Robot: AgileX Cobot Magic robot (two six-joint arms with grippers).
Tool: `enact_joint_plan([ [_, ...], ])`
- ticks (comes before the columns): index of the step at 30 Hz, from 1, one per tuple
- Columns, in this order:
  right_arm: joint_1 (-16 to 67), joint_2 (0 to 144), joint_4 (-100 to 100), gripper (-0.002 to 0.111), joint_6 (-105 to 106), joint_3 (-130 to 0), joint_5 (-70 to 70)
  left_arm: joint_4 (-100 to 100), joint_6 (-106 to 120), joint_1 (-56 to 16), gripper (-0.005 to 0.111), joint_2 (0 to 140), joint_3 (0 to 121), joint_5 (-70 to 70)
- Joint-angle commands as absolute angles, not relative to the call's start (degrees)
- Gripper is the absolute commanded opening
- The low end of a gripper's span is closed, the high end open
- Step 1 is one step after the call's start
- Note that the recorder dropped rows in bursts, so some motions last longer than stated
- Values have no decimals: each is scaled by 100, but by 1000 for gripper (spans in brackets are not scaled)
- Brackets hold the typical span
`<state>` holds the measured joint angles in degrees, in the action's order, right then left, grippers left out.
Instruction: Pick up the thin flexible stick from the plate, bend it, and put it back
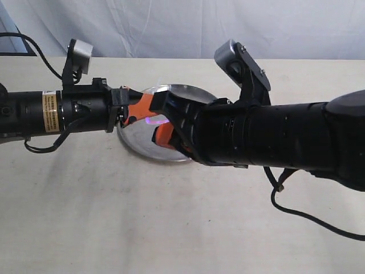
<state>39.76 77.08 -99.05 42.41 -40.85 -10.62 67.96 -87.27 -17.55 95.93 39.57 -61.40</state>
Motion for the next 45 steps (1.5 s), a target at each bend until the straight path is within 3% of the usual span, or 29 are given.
enact_joint_plan([
  [1,3946,7679,-9995,0,4181,-4086,-555,7059,-8633,-1850,0,9571,3948,-6454],
  [13,3946,7693,-9995,0,4000,-3959,-41,7106,-8584,-1850,0,9571,3948,-6637],
  [23,3946,7693,-9995,0,3851,-3959,207,6864,-8330,-2416,0,9571,3948,-6424],
  [45,3946,7693,-9995,0,3742,-3804,508,7221,-8372,-2643,0,9571,4238,-6163],
])
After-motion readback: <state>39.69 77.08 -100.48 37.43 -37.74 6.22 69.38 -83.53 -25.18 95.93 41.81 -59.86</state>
